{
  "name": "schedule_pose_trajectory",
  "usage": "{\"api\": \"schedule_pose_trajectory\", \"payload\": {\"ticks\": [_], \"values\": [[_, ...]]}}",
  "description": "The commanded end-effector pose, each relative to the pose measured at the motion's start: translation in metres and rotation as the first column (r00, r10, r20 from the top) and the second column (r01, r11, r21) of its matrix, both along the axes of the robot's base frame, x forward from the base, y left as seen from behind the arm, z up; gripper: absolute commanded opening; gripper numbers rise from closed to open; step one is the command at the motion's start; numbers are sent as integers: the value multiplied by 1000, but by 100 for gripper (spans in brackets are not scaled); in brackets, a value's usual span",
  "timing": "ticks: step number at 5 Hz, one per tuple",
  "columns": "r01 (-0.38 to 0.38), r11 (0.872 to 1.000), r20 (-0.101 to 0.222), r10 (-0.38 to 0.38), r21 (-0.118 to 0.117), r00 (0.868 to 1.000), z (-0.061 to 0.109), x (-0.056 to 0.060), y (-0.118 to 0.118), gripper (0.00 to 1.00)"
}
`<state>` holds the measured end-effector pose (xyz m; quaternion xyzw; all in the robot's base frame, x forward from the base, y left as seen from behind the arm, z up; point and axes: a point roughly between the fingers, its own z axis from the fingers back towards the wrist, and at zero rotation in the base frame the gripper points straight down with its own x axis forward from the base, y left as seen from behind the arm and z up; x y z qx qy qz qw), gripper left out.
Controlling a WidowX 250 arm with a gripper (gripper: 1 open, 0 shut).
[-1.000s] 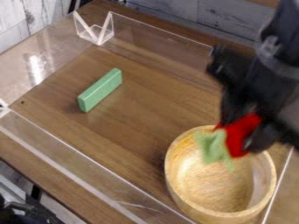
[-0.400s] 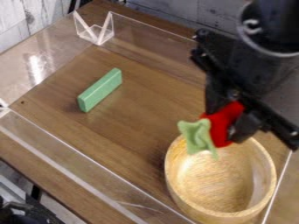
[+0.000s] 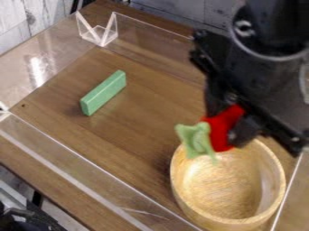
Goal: Move the red object to the left side of the table
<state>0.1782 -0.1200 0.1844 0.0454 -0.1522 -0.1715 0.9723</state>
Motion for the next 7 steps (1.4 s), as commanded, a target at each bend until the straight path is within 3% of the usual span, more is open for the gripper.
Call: {"api": "schedule_pose_trajectory", "payload": {"ticks": [1, 2, 3, 4, 7], "values": [[26, 999, 52, -25, -34, 998, 17, -1, -4, 0], [26, 1000, 63, -25, -17, 998, 19, 6, 25, 0], [-98, 995, 66, 98, -5, 993, 14, 18, 65, 0], [-199, 980, 53, 200, -12, 978, 9, 19, 85, 0], [-125, 992, 54, 124, 4, 991, -14, 47, 55, 0]]}}
